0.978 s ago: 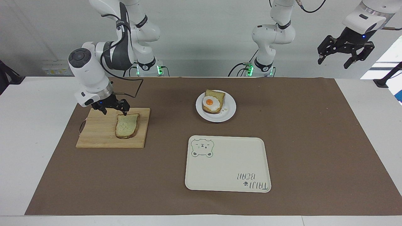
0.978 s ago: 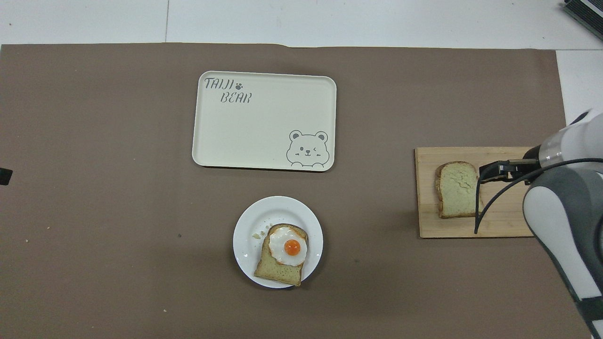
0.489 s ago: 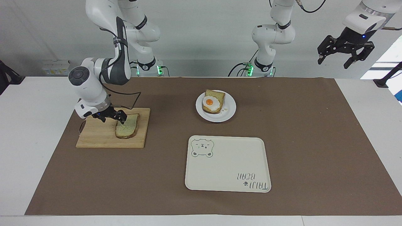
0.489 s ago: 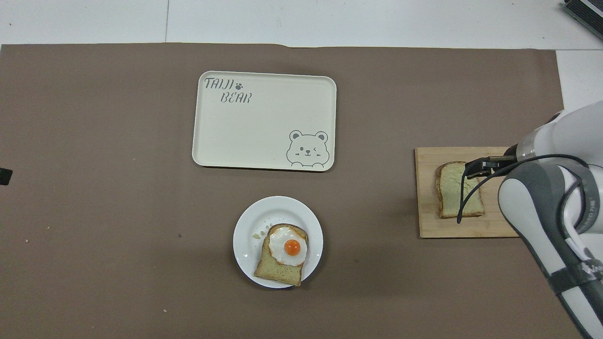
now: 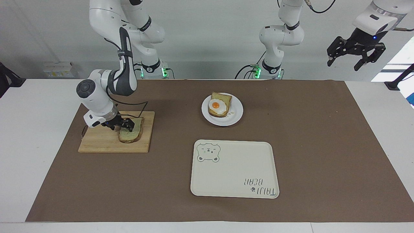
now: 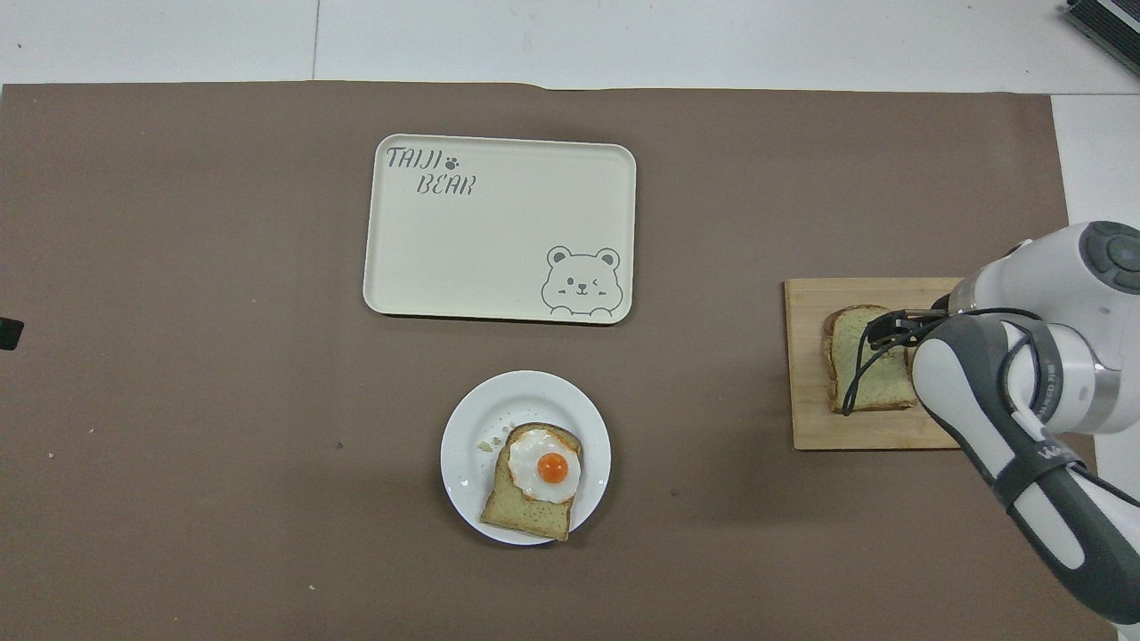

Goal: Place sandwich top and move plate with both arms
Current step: 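Reach the right gripper to the bread slice on the cutting board and grasp it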

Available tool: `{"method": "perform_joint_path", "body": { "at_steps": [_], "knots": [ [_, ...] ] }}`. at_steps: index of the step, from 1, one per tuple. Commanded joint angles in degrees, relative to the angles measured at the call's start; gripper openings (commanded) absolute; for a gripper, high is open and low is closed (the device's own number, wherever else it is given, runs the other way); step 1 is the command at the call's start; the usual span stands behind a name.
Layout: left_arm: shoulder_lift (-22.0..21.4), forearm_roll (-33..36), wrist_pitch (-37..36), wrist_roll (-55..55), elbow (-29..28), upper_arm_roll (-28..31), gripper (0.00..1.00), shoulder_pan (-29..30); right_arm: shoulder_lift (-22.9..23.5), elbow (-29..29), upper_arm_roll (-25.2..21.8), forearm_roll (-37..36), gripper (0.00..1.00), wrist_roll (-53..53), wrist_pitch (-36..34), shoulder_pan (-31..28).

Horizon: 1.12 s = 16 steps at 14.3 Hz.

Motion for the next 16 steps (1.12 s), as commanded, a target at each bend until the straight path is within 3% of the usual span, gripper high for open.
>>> {"method": "perform_joint_path", "body": {
  "at_steps": [1, 4, 6, 11, 16],
  "knots": [
    [-0.34, 0.10, -0.93, 0.41, 0.27, -0.13, 1.00, 0.31, -0.51, -0.85, 0.42, 1.37, 1.00, -2.11, 1.00, -0.88],
    [-0.43, 0.10, -0.93, 0.32, 0.27, -0.13, 1.00, 0.31, -0.60, -0.85, 0.51, 1.37, 1.00, -2.28, 1.00, -0.97],
    [-0.34, 0.10, -0.93, 0.41, 0.27, -0.13, 1.00, 0.31, -0.60, -0.85, 0.51, 1.46, 0.65, -2.98, 0.91, -0.97],
    [-0.34, 0.10, -1.02, 0.32, 0.27, -0.13, 1.00, 0.31, -0.51, -0.85, 0.51, 1.72, 0.00, -3.43, 0.91, -1.23],
    [-0.34, 0.10, -0.93, 0.32, 0.27, -0.13, 1.00, 0.31, -0.51, -0.85, 0.51, 2.07, 0.00, -3.34, 0.83, -1.15]
  ]
}}
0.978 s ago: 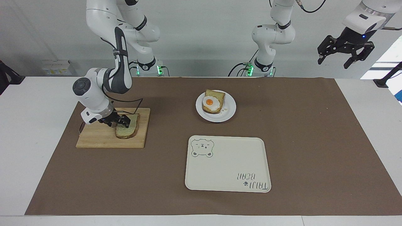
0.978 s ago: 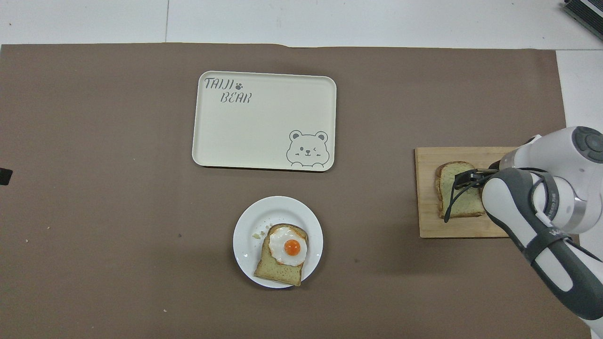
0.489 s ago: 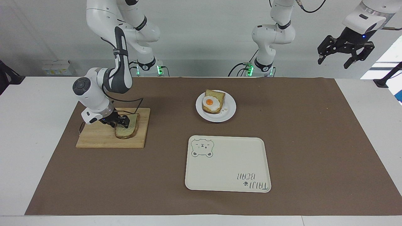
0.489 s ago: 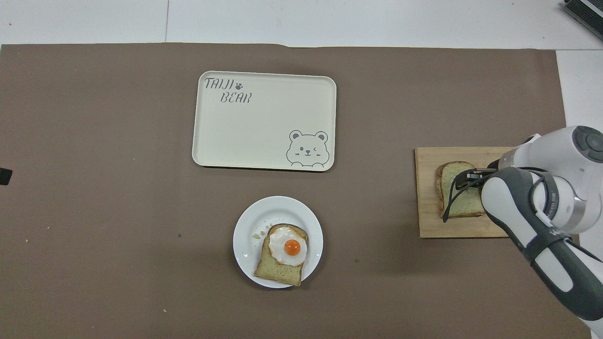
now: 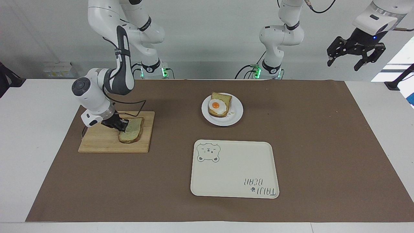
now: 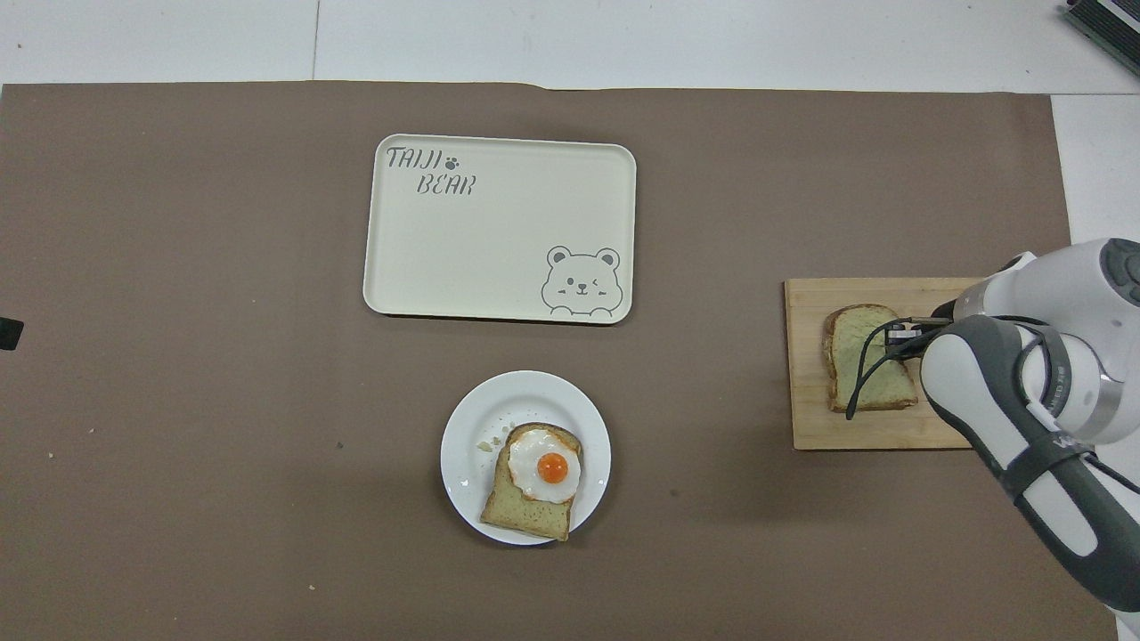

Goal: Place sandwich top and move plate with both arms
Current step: 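Reach the right gripper to the bread slice on the cutting board and grasp it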

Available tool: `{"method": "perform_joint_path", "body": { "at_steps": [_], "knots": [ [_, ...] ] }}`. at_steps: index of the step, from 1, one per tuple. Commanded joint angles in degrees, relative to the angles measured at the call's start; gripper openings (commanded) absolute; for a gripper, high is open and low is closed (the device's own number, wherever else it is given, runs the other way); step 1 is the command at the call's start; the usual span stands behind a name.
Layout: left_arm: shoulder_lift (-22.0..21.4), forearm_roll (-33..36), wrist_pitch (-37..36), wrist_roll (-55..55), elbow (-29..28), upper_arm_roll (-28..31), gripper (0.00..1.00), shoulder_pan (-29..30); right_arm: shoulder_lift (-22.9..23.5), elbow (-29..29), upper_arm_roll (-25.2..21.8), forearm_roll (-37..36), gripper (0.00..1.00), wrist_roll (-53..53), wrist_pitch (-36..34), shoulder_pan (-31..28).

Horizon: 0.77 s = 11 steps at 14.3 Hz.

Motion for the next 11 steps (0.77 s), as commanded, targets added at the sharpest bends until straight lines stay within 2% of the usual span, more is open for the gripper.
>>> {"method": "perform_joint_path", "body": {
  "at_steps": [1, 6, 11],
  "knots": [
    [-0.34, 0.10, -1.01, 0.41, 0.27, -0.13, 1.00, 0.31, 0.44, -0.95, 0.55, 0.91, 0.00, -1.69, 0.88, -0.68],
    [-0.43, 0.10, -1.01, 0.41, 0.27, -0.13, 1.00, 0.31, 0.26, 0.79, 0.55, 0.82, 0.00, -2.30, -1.57, -0.68],
    [-0.34, 0.10, -0.93, 0.32, 0.27, -0.13, 1.00, 0.31, -1.14, 13.61, 0.64, 0.82, 0.00, -3.97, -13.86, -0.59]
  ]
}}
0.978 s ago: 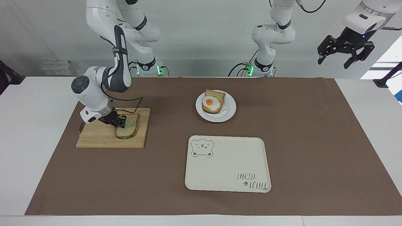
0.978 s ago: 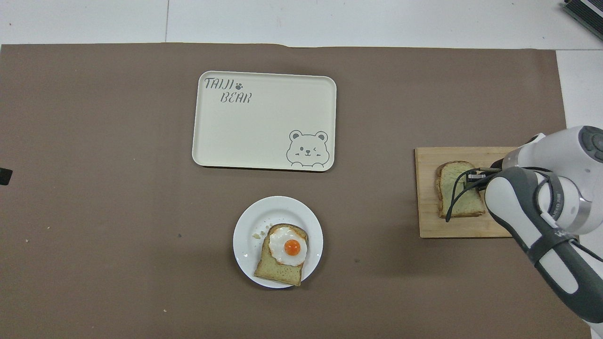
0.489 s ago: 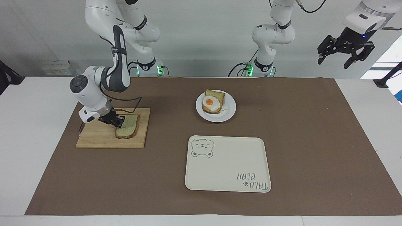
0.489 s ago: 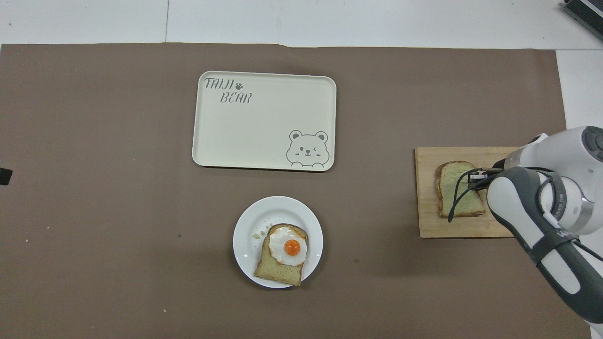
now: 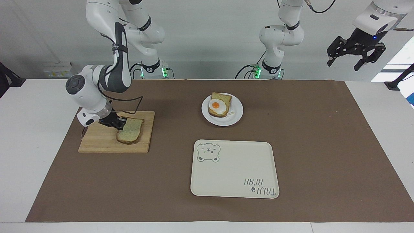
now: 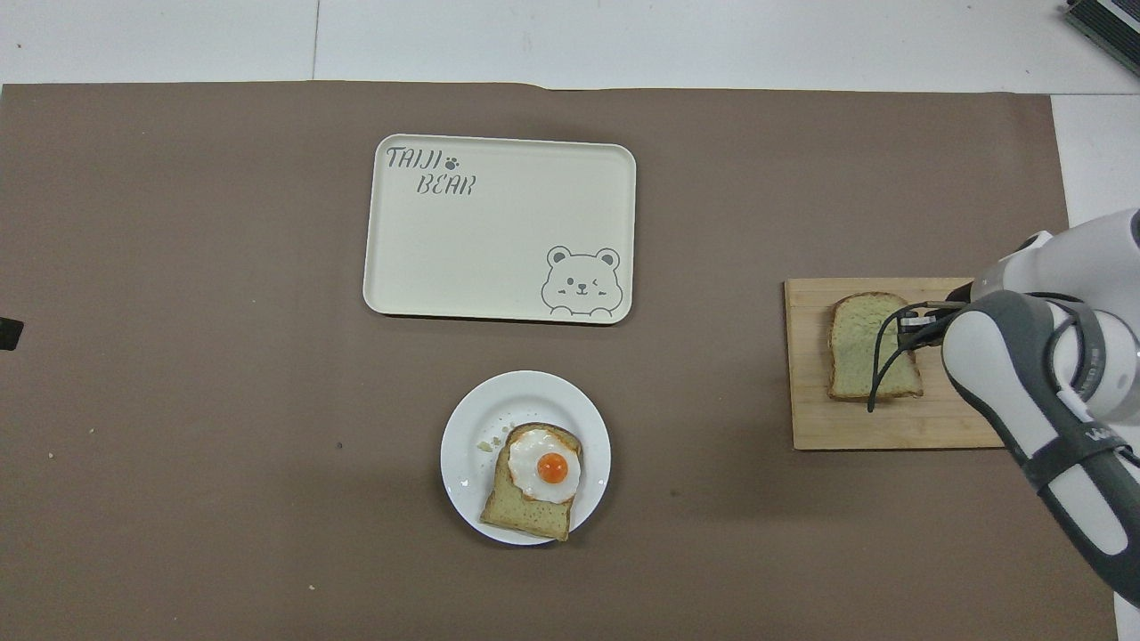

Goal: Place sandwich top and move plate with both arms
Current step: 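Reach the right gripper to the bread slice on the cutting board and grasp it, then lift the bread slice with the right gripper and carry it over the plate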

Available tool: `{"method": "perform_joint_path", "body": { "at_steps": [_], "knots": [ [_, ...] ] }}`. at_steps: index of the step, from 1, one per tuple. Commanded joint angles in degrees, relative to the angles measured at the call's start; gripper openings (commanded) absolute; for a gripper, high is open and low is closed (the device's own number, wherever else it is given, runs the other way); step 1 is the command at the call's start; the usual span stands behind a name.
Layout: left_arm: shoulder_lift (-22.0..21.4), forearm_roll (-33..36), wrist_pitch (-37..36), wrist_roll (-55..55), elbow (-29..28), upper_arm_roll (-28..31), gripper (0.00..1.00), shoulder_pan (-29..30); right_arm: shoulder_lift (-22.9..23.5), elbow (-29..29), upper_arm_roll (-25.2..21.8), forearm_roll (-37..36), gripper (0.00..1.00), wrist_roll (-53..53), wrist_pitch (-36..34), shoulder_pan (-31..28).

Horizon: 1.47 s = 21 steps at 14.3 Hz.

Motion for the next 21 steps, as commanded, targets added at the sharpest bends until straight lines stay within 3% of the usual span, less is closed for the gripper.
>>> {"method": "perform_joint_path", "body": {
  "at_steps": [1, 12, 18, 21],
  "knots": [
    [-0.34, 0.10, -0.93, 0.41, 0.27, -0.13, 1.00, 0.31, -0.58, 8.03, 0.71, 0.82, 0.00, -2.54, -6.82, -0.15],
    [-0.43, 0.10, -1.01, 0.32, 0.18, -0.13, 1.00, 0.31, -2.51, 10.25, 3.69, 2.75, 0.00, -2.54, -8.77, 0.20],
    [-0.52, 0.10, -1.37, 0.23, 0.18, -0.13, 1.00, 0.57, -9.36, 12.01, 5.98, 3.01, 0.00, -1.57, -17.20, 0.29],
    [-0.52, 0.10, -1.37, 0.23, 0.18, -0.13, 1.00, 0.49, -11.21, 12.28, 6.77, 6.51, 0.00, 1.41, -20.28, 0.29]
  ]
}}
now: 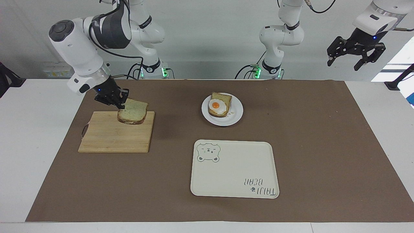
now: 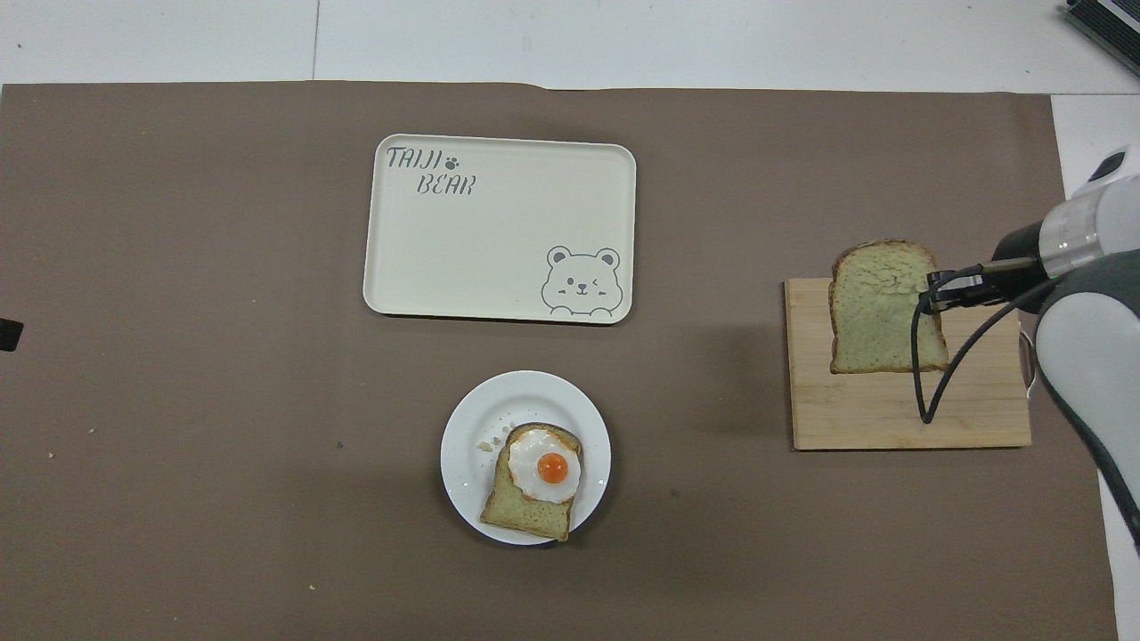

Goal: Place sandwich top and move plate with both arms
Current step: 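Lift the bread slice with the right gripper and carry it over the plate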

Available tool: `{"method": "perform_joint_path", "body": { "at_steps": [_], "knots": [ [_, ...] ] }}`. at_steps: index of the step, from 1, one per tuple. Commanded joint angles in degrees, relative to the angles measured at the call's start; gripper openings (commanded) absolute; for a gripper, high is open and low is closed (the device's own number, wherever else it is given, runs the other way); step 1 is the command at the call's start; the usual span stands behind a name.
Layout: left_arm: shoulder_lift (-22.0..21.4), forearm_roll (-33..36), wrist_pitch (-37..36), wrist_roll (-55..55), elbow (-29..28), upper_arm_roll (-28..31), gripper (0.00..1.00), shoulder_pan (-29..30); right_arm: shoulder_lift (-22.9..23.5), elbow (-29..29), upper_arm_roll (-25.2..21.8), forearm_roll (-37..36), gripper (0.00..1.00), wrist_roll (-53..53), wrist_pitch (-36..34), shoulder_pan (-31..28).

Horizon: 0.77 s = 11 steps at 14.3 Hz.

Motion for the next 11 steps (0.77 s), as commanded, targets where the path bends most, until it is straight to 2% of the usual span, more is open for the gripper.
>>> {"method": "perform_joint_path", "body": {
  "at_steps": [1, 4, 11],
  "knots": [
    [-0.51, 0.10, -0.96, 0.41, -0.08, -0.20, 1.00, 0.46, -1.37, 0.08, 1.67, 3.76, 0.00, 2.87, -2.59, -0.40],
    [-1.04, 0.01, -0.43, 0.84, -0.87, -0.11, 1.00, 0.55, -1.98, -0.27, 5.97, 4.29, 0.00, 7.61, -3.04, 0.21],
    [-2.27, 0.01, -0.17, 0.32, -2.90, -0.11, 1.00, 0.55, -2.42, -0.97, 6.34, 6.14, 0.00, 21.59, 1.51, 9.60]
  ]
}}
